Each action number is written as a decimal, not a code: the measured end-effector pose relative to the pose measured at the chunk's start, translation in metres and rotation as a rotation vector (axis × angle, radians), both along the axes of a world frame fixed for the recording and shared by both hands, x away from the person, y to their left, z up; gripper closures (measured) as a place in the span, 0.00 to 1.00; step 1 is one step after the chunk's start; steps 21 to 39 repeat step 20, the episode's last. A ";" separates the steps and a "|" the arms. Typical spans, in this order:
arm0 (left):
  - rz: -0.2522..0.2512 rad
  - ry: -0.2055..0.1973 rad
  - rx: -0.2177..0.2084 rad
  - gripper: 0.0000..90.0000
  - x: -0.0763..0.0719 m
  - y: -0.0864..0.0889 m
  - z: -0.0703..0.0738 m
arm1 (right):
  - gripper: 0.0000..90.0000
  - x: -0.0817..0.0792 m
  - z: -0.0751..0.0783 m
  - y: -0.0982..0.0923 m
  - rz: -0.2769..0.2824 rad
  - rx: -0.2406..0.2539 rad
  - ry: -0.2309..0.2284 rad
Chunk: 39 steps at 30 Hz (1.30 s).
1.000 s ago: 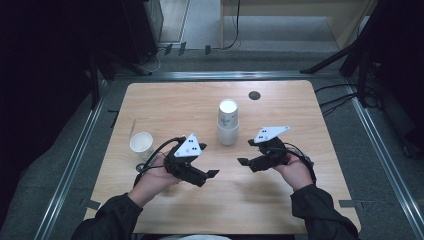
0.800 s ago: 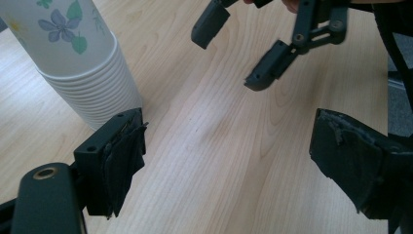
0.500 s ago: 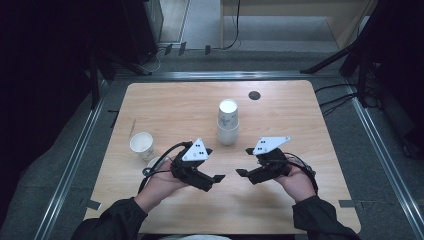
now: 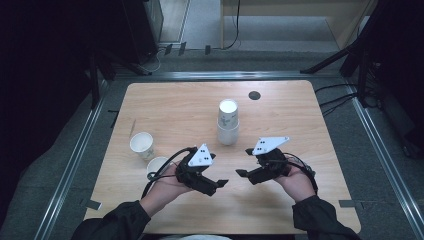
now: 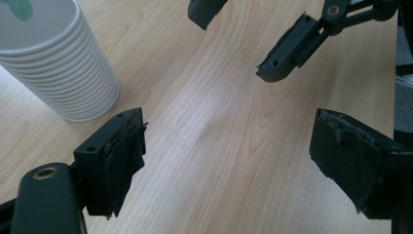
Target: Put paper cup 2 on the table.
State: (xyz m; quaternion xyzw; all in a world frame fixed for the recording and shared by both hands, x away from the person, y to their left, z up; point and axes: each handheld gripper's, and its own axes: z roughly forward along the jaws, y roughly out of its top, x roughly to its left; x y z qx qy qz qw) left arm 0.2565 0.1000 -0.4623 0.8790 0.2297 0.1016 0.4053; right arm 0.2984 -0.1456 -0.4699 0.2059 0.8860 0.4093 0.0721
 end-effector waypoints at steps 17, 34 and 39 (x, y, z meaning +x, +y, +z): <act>0.005 0.006 0.010 0.15 0.002 0.003 -0.003 | 0.26 0.001 -0.001 0.001 0.011 -0.002 0.002; 0.010 -0.009 0.008 0.15 -0.001 0.001 -0.002 | 0.26 0.001 -0.001 0.001 0.012 -0.007 0.006; 0.010 -0.009 0.008 0.15 -0.001 0.001 -0.002 | 0.26 0.001 -0.001 0.001 0.012 -0.007 0.006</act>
